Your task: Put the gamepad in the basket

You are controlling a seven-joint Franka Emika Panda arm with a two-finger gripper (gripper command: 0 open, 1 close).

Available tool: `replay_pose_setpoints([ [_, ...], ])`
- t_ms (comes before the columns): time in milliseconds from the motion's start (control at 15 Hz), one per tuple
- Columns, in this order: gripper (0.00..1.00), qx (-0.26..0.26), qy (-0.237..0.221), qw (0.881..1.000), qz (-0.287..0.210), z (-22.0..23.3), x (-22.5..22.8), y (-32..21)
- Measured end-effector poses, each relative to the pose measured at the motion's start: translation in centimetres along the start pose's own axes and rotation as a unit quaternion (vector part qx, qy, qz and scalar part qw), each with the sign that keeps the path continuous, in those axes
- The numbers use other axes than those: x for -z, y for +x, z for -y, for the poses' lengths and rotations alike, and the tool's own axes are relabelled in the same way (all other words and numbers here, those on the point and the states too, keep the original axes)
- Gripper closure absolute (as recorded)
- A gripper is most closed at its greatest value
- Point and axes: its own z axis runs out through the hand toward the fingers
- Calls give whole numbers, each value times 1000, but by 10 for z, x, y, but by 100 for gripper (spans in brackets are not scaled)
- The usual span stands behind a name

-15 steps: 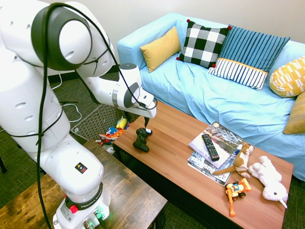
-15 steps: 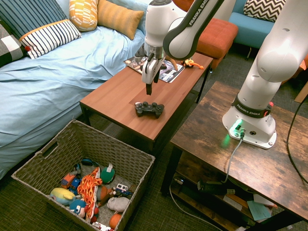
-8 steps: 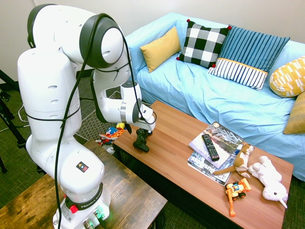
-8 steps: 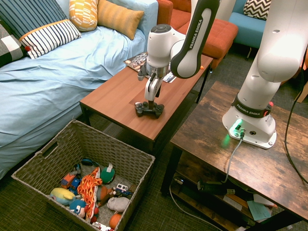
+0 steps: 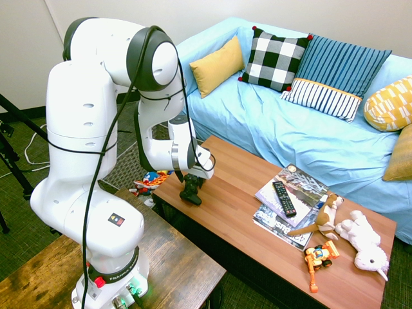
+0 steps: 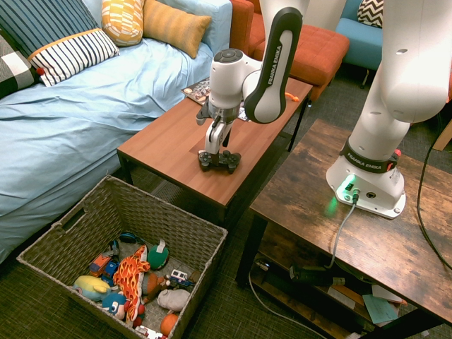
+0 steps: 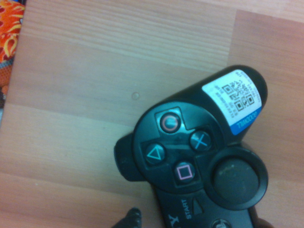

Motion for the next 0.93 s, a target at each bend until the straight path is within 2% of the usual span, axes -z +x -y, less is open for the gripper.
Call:
replay_pose_setpoints([
  [333, 0, -4, 2, 1000, 7, -3, -19, 0],
  [400, 100, -4, 2, 1000, 7, -3, -22, 2],
  [933, 100, -14, 10, 1000, 11, -5, -35, 9],
])
